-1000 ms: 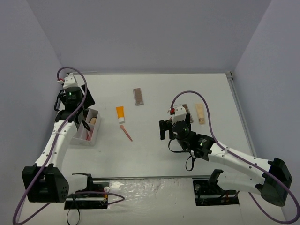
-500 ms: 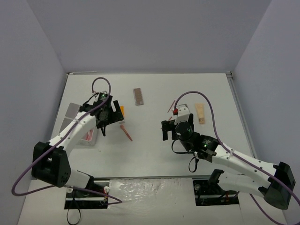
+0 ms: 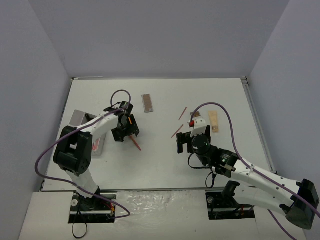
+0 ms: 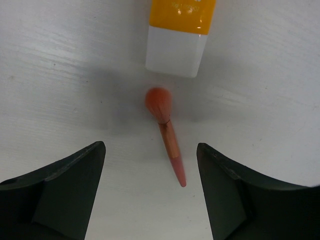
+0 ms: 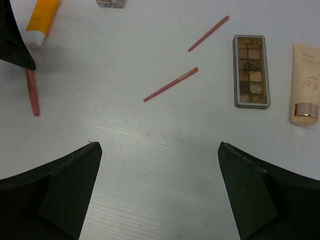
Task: Organize the makeup
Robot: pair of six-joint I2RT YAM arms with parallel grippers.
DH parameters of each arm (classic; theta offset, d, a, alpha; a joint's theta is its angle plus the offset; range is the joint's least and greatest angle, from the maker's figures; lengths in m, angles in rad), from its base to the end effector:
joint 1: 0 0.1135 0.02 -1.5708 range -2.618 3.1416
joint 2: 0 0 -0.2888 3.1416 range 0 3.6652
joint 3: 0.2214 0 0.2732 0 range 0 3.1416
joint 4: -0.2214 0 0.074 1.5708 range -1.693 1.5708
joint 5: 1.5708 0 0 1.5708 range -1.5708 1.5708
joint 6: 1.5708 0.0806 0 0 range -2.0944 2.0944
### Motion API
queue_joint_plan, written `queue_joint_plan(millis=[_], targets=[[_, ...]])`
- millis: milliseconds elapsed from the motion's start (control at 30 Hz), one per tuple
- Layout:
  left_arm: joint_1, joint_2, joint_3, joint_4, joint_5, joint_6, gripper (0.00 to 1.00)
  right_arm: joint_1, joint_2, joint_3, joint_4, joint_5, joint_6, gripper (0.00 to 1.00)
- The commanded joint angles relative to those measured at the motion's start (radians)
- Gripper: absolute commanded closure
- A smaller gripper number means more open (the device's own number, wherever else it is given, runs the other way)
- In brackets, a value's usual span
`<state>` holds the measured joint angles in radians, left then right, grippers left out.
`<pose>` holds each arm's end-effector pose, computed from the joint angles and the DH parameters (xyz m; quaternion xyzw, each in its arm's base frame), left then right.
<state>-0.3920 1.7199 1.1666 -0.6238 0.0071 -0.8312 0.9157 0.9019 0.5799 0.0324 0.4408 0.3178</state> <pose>0.3514 -0.1459 0.1673 -0.2129 0.9573 -0.1152 0.1581 0.1817 0.1801 0.2707 -0.1055 0.7861 0.1943 0.5771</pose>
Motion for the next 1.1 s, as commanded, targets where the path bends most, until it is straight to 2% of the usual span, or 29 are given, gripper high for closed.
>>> queue_joint_plan(millis=[0,167,333,400,567,600,733,933,1000,1067], targets=[[-0.008,0.025,0.062,0.005,0.019,-0.040,0.32,-0.009,-0.036,0.000,0.052,0.036,-0.003,0.00],[-0.008,0.063,0.054,0.010,0.017,-0.051,0.40,-0.011,-0.054,-0.008,0.060,0.032,-0.005,0.00],[-0.008,0.080,0.060,-0.001,0.008,-0.048,0.54,-0.011,-0.071,-0.016,0.061,0.024,-0.003,0.00],[-0.008,0.083,0.057,-0.010,0.002,-0.044,0.63,-0.011,-0.084,-0.017,0.062,0.023,-0.003,0.00],[-0.007,0.072,0.034,-0.016,0.002,-0.038,0.94,-0.011,-0.096,-0.023,0.066,0.021,-0.003,0.00],[-0.006,0.062,0.029,-0.021,-0.011,-0.033,0.98,-0.011,-0.098,-0.024,0.066,0.020,-0.003,0.00],[-0.005,-0.018,0.015,-0.041,-0.073,-0.010,1.00,-0.012,-0.106,-0.028,0.067,0.007,-0.002,0.00],[-0.007,-0.345,-0.031,-0.025,-0.237,0.084,1.00,-0.012,-0.120,-0.031,0.069,-0.002,-0.003,0.00],[-0.007,-0.435,-0.054,-0.008,-0.353,0.136,1.00,-0.014,-0.124,-0.034,0.070,-0.010,-0.003,0.00],[0.003,-0.565,-0.095,0.058,-0.465,0.254,1.00,-0.014,-0.128,-0.039,0.077,-0.021,-0.002,0.00]])
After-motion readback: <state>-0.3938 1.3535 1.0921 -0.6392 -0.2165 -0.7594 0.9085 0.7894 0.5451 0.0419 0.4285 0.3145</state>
